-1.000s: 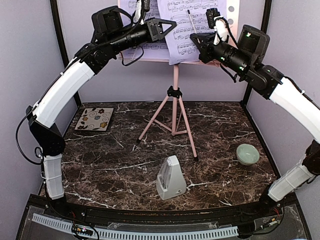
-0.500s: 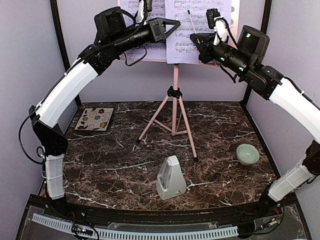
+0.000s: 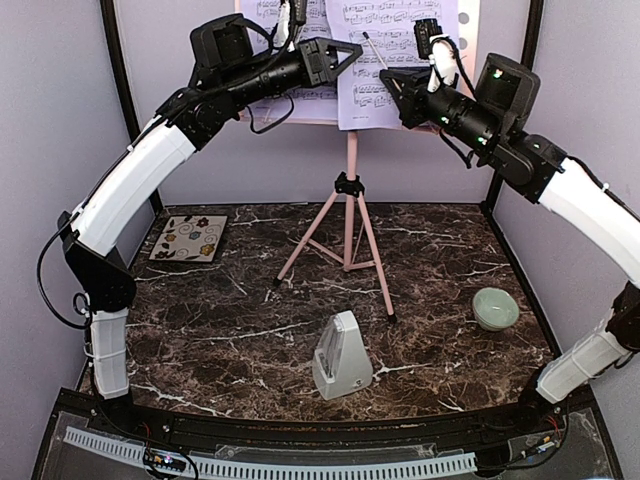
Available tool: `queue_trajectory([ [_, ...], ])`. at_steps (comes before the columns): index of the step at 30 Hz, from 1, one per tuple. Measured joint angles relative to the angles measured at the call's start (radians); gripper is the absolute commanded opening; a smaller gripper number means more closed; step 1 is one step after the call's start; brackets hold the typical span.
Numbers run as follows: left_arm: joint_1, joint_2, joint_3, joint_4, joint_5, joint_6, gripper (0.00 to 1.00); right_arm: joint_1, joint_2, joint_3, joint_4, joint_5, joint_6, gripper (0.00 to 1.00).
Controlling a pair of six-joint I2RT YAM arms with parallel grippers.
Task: Set up the instrument practice props
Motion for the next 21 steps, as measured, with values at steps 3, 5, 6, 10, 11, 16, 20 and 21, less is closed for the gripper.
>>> queue_trajectory([
  [3, -0.002, -0.006, -0.016, -0.005, -0.003, 0.006, 0.16, 0.001, -0.002, -0.005, 0.002, 0.002, 0.000, 0.13],
  [5, -0.003, -0.013, -0.035, -0.005, -0.004, 0.010, 0.09, 0.002, -0.004, -0.010, 0.005, 0.002, 0.001, 0.12],
  [6, -0.003, -0.014, -0.041, -0.003, -0.004, 0.010, 0.05, 0.003, -0.005, -0.011, 0.008, 0.003, 0.001, 0.10],
  [10, -0.004, -0.014, -0.048, 0.001, -0.007, 0.009, 0.00, 0.003, -0.007, -0.016, 0.013, 0.008, 0.003, 0.01],
  [11, -0.004, -0.014, -0.049, 0.005, -0.008, 0.008, 0.00, 0.003, -0.008, -0.016, 0.016, 0.010, 0.003, 0.00],
  [16, -0.004, -0.014, -0.049, 0.023, -0.012, 0.009, 0.00, 0.003, -0.011, -0.023, 0.025, 0.009, 0.004, 0.00],
  [20, -0.004, -0.014, -0.045, 0.018, -0.011, 0.032, 0.00, 0.003, -0.021, -0.036, 0.037, 0.004, 0.005, 0.00],
  [21, -0.004, -0.014, -0.042, 0.012, -0.011, 0.046, 0.00, 0.003, -0.022, -0.038, 0.038, 0.002, 0.005, 0.00],
])
